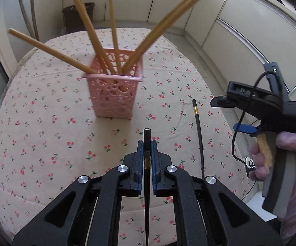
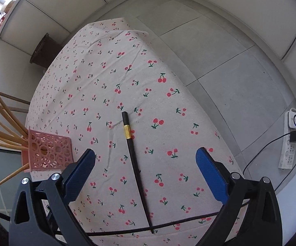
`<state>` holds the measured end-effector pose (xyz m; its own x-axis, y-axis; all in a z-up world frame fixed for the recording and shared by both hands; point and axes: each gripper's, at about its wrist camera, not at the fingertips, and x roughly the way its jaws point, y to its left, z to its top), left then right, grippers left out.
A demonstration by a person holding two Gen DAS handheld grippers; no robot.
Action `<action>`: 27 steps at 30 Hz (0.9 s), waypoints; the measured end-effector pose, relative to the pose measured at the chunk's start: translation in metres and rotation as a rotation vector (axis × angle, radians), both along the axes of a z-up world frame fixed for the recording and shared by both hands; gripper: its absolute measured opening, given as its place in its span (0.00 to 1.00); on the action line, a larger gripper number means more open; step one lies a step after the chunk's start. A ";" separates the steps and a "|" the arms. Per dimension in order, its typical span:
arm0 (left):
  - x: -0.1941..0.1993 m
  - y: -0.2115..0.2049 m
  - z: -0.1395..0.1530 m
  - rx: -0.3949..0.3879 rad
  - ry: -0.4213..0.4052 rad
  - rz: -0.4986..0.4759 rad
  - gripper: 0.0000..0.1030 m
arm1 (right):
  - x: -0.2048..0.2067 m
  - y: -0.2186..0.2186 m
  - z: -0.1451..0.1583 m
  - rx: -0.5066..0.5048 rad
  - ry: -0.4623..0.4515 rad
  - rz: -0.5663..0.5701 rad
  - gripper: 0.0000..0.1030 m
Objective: Organize utensils
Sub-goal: 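Close the left gripper on a black chopstick while the right gripper grasps the other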
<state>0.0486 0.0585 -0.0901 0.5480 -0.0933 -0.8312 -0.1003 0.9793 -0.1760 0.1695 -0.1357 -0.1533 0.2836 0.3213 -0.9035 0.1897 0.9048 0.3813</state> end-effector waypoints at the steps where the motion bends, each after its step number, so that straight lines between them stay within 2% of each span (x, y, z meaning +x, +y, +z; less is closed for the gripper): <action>1: -0.007 0.006 0.005 0.007 -0.023 0.010 0.06 | 0.003 0.004 -0.002 -0.011 0.001 0.000 0.93; 4: -0.021 0.015 0.017 0.025 -0.084 0.034 0.06 | 0.012 0.017 -0.012 -0.057 0.006 0.010 0.92; 5: -0.023 0.017 0.021 0.022 -0.101 0.041 0.06 | 0.015 0.022 -0.015 -0.073 0.006 0.016 0.89; 11: -0.035 0.035 0.030 -0.012 -0.127 0.067 0.06 | 0.029 0.048 -0.027 -0.135 -0.003 0.069 0.61; 12: -0.036 0.038 0.032 -0.019 -0.130 0.074 0.06 | 0.029 0.052 -0.025 -0.166 -0.027 0.078 0.47; 13: -0.036 0.039 0.032 -0.022 -0.134 0.077 0.06 | 0.030 0.056 -0.025 -0.191 -0.029 0.088 0.41; 14: -0.037 0.040 0.032 -0.023 -0.138 0.080 0.06 | 0.030 0.057 -0.025 -0.195 -0.034 0.098 0.20; 15: -0.038 0.041 0.033 -0.023 -0.142 0.081 0.06 | 0.030 0.057 -0.025 -0.190 -0.035 0.102 0.08; 20: -0.039 0.042 0.036 -0.038 -0.155 0.081 0.06 | 0.024 0.048 -0.020 -0.119 -0.055 0.094 0.07; 27: -0.044 0.043 0.044 -0.031 -0.195 0.078 0.06 | -0.017 0.038 0.041 -0.063 -0.228 0.141 0.07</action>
